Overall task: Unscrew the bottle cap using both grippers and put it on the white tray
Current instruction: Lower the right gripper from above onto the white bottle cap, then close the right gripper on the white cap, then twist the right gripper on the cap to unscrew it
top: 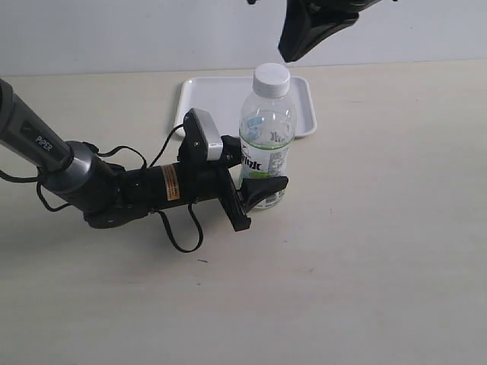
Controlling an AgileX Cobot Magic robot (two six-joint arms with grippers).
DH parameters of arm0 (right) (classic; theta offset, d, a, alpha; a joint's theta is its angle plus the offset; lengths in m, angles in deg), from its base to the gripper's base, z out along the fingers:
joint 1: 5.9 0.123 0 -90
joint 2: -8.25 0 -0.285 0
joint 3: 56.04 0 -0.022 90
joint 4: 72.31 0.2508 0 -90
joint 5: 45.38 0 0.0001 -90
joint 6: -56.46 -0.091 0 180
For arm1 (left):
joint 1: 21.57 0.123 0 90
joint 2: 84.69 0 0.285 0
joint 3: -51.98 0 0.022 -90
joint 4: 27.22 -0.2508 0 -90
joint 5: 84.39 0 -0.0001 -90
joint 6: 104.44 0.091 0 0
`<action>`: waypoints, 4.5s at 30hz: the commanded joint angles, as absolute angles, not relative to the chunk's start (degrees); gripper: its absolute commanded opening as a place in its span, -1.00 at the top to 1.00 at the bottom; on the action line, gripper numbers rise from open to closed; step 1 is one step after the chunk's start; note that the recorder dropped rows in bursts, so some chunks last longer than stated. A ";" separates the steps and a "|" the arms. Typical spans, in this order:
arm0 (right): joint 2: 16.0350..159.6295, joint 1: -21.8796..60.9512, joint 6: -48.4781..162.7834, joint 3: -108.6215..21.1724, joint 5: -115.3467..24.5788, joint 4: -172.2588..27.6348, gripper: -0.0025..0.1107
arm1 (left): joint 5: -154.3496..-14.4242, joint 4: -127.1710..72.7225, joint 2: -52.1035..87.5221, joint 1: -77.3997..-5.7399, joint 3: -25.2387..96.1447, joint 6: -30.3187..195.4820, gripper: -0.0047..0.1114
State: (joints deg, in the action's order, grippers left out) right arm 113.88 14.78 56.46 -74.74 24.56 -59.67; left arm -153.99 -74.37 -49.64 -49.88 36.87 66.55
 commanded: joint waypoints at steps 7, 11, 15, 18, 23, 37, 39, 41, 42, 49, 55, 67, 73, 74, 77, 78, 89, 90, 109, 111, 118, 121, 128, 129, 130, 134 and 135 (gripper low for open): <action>116.84 16.78 56.46 -78.61 24.58 -61.74 0.45 | -154.35 -74.97 -49.16 -50.04 36.90 66.85 0.92; 116.84 16.78 56.13 -78.61 24.58 -61.85 0.01 | -154.35 -74.97 -49.16 -50.04 36.90 66.85 0.92; 116.84 16.78 56.46 -78.61 24.58 -61.85 -0.14 | -154.35 -74.97 -49.16 -50.04 36.90 67.00 0.92; 115.77 16.78 56.46 -77.85 24.58 -61.85 -0.14 | -154.35 -74.97 -49.16 -50.04 36.90 68.24 0.92; 113.47 16.78 56.46 -73.53 24.58 -63.43 -0.14 | -154.35 -74.97 -49.16 -50.04 36.90 68.34 0.92; 115.07 25.29 48.25 -73.70 24.58 -77.05 -0.14 | -154.35 -76.30 -49.16 -50.04 36.90 71.61 0.92; 115.22 25.29 48.25 -73.70 24.58 -77.36 -0.14 | -154.35 -76.30 -49.16 -50.04 36.90 71.87 0.92; 115.52 25.29 48.25 -73.70 24.58 -77.47 -0.14 | -154.35 -76.30 -49.16 -50.04 36.90 71.98 0.92; 115.74 25.29 48.25 -73.70 24.58 -77.47 -0.14 | -154.35 -76.30 -49.16 -50.04 36.90 71.98 0.92; 117.34 25.29 48.25 -73.70 24.58 -77.47 -0.14 | -154.35 -76.30 -49.16 -50.04 36.90 71.98 0.92; 117.46 25.29 48.25 -73.70 24.58 -77.66 -0.14 | -154.35 -76.30 -49.16 -50.04 36.90 71.98 0.92; 117.59 25.29 47.63 -73.70 24.58 -78.91 -0.04 | -154.35 -76.30 -49.16 -50.04 36.90 71.98 0.92; 118.66 25.29 47.63 -73.70 24.58 -78.91 -0.04 | -154.35 -76.30 -49.16 -50.04 36.90 72.16 0.92; 118.77 25.29 47.63 -73.70 24.58 -78.91 -0.04 | -154.35 -76.30 -49.16 -50.04 36.90 72.16 0.92; 118.78 25.29 47.63 -73.70 24.58 -78.91 0.01 | -154.35 -76.30 -49.16 -50.04 36.90 72.16 0.92; 118.78 25.29 47.63 -73.70 24.58 -78.91 0.01 | -154.35 -76.30 -49.16 -50.04 36.90 72.16 0.92; 118.16 25.29 47.63 -73.70 24.58 -78.91 0.02 | -154.35 -76.30 -49.16 -50.04 36.90 72.12 0.92; 118.05 25.29 47.63 -73.70 24.58 -78.91 0.02 | -154.35 -76.30 -49.16 -50.04 36.90 72.12 0.92; 117.29 25.29 47.32 -73.70 24.58 -78.39 0.16 | -154.35 -76.30 -49.16 -50.04 36.90 72.12 0.92; 117.29 25.29 47.32 -73.70 24.58 -78.39 0.34 | -154.35 -76.30 -49.16 -50.04 36.90 72.12 0.92; 117.29 25.29 47.32 -73.70 24.58 -78.39 0.96 | -154.35 -76.30 -49.16 -50.04 36.90 72.12 0.92; 117.29 25.29 49.16 -73.70 24.58 -78.39 0.96 | -154.35 -76.30 -49.16 -50.04 36.90 72.12 0.92; 117.29 25.29 57.60 -73.70 24.58 -78.39 0.96 | -154.35 -76.30 -49.16 -50.04 36.90 72.12 0.92; 117.29 25.29 59.01 -73.70 24.58 -78.39 0.96 | -154.35 -76.30 -49.16 -50.04 36.90 72.12 0.92; 117.29 25.29 60.76 -73.70 24.58 -78.39 0.96 | -154.35 -76.30 -49.16 -50.04 36.90 72.12 0.92; 117.29 25.29 65.87 -73.70 24.58 -78.39 0.96 | -154.35 -76.30 -49.16 -50.04 36.90 72.12 0.92; 117.29 25.29 66.83 -73.70 24.58 -78.39 0.96 | -154.35 -76.30 -49.16 -50.04 36.90 72.12 0.92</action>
State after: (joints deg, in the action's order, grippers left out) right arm 117.73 25.18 62.48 -73.70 24.88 -77.80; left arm -154.79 -76.03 -49.64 -49.88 36.87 71.93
